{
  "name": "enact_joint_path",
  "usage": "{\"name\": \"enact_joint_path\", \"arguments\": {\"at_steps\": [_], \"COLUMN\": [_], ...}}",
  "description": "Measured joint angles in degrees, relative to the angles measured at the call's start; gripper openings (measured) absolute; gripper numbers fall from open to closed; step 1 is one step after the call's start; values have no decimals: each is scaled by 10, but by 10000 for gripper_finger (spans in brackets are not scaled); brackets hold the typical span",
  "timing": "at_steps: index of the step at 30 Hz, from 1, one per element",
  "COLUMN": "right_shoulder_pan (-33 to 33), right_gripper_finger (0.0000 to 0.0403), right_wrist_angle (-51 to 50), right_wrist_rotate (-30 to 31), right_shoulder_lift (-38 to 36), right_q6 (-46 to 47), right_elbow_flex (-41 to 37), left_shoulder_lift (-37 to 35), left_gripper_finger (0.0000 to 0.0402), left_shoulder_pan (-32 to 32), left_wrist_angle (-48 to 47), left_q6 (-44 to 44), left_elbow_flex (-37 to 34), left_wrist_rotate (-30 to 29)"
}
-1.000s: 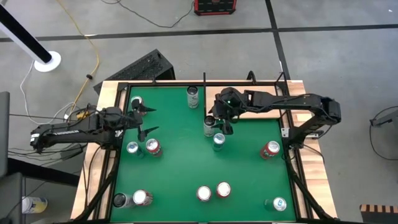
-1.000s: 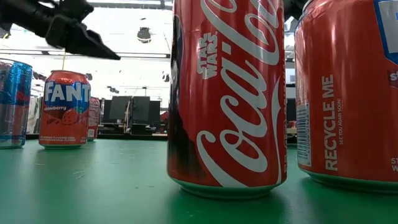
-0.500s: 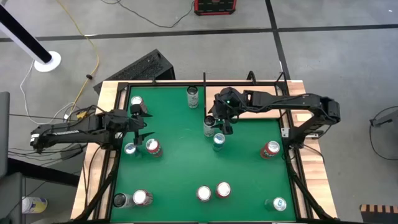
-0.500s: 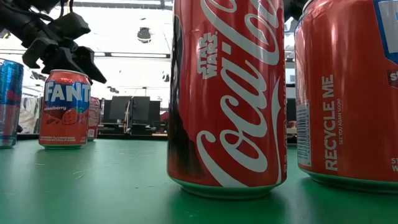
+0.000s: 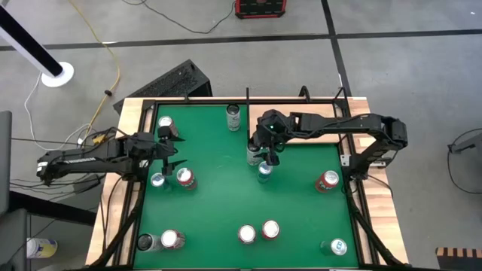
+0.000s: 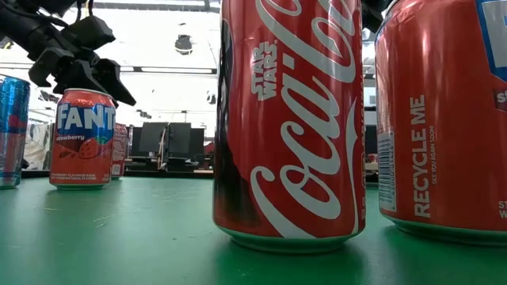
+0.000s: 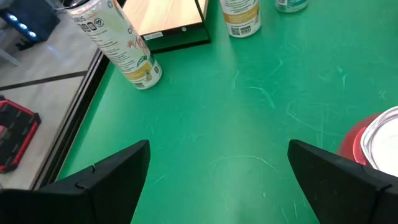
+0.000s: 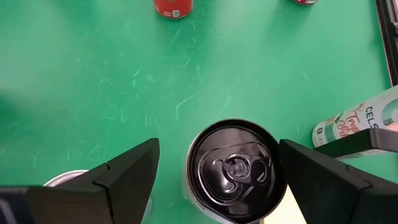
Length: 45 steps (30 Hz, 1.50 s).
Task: Sort soda cans
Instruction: Put the middle white soda can on the shelf
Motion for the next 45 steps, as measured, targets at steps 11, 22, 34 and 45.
{"name": "enact_joint_path", "arguments": {"at_steps": [11, 22, 34, 45], "right_shoulder_pan": [-8, -7, -3, 0], "right_gripper_finger": [353, 353, 353, 353], "right_wrist_angle": [2, 39, 7, 15], "right_wrist_rotate": [-1, 5, 44, 43], "right_shoulder_lift": [0, 1, 1, 43], "right_q6": [2, 4, 21, 28], "right_elbow_flex": [0, -1, -1, -1], "left_shoulder_lift": [0, 0, 0, 0], "left_gripper_finger": [368, 368, 368, 368], "left_shoulder_pan": [0, 0, 0, 0], "left_wrist_angle": [0, 0, 0, 0], "left_q6": [0, 0, 0, 0], "left_elbow_flex": [0, 0, 0, 0], "left_wrist_rotate": [0, 0, 0, 0]}}
